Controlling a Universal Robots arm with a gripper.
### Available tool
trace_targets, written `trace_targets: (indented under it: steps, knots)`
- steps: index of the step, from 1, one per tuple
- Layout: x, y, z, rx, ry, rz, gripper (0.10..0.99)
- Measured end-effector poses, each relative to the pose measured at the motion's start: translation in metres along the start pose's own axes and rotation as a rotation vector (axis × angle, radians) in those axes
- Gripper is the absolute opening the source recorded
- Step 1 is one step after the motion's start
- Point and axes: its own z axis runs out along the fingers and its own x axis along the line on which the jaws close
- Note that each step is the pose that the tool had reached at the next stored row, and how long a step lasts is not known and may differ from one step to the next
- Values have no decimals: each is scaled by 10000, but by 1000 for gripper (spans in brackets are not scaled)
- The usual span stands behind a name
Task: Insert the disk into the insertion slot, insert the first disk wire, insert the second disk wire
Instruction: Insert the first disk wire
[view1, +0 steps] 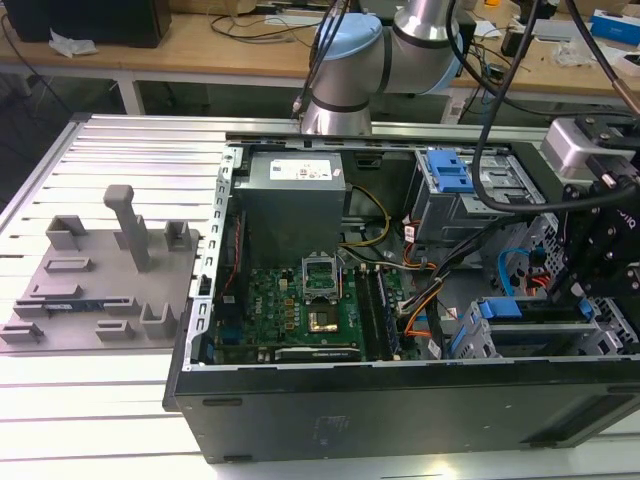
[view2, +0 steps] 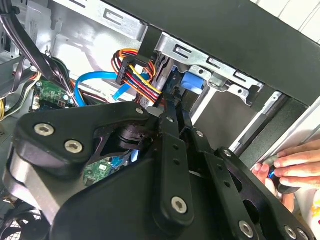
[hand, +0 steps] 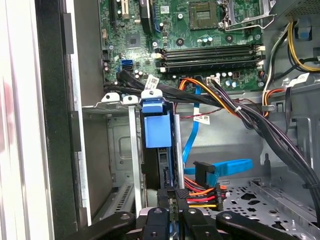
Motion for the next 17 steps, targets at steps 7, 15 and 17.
trace_targets:
  steps: [7, 15, 17]
  knots:
    - [11, -1, -42, 0, -1, 1, 169]
    - [10, 0, -153, 0, 3, 0, 169]
    - [-20, 3, -152, -1, 0, 3, 169]
